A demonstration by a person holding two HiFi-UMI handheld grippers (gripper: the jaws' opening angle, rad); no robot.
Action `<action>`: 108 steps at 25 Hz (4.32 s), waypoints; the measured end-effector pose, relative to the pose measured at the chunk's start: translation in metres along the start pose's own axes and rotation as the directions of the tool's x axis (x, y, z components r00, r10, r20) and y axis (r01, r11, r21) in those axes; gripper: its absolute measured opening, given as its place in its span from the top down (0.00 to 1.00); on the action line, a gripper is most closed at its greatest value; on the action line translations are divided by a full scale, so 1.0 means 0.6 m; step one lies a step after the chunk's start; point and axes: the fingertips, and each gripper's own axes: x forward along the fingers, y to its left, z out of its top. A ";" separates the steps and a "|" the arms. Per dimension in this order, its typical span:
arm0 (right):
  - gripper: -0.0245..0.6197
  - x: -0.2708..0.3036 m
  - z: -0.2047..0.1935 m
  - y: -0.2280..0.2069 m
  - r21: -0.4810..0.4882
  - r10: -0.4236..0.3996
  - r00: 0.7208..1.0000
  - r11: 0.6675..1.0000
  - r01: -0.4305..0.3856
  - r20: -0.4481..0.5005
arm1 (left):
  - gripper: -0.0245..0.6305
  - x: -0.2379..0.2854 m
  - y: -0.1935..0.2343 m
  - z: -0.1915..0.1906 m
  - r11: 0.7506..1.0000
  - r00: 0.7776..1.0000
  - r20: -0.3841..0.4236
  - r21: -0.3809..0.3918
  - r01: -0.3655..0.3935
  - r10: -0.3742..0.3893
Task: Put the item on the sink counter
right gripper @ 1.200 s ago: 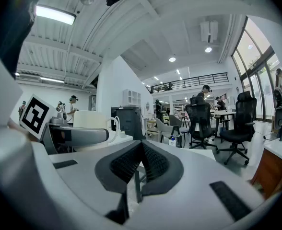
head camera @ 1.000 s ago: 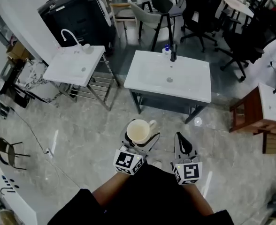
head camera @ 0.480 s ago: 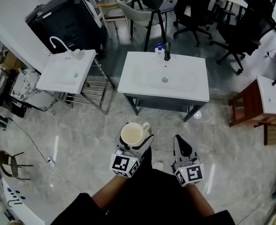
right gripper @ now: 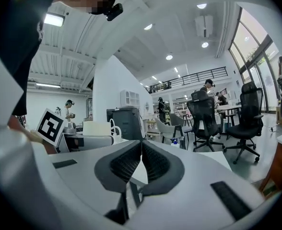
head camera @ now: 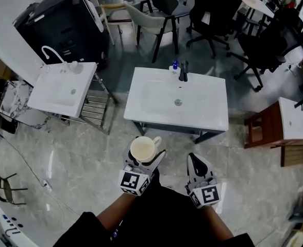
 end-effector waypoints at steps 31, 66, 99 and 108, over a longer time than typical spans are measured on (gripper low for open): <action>0.91 0.481 0.072 -0.061 -0.012 0.011 1.000 1.000 -0.011 -0.004 | 0.26 0.306 0.476 0.058 0.992 0.992 -0.010 0.006 -0.124 0.124; 0.91 0.867 -0.074 -0.269 0.028 0.209 0.954 0.978 -0.207 -0.215 | 0.26 0.761 0.695 -0.237 0.989 0.963 -0.242 0.104 -0.100 0.123; 0.91 0.894 -0.119 -0.313 0.105 0.200 0.942 0.979 -0.177 -0.271 | 0.26 0.773 0.691 -0.333 0.995 0.930 -0.362 0.097 -0.026 0.059; 0.91 0.924 -0.133 -0.277 0.144 0.245 0.930 0.967 -0.213 -0.274 | 0.26 0.767 0.681 -0.338 0.998 0.927 -0.374 0.020 0.054 -0.043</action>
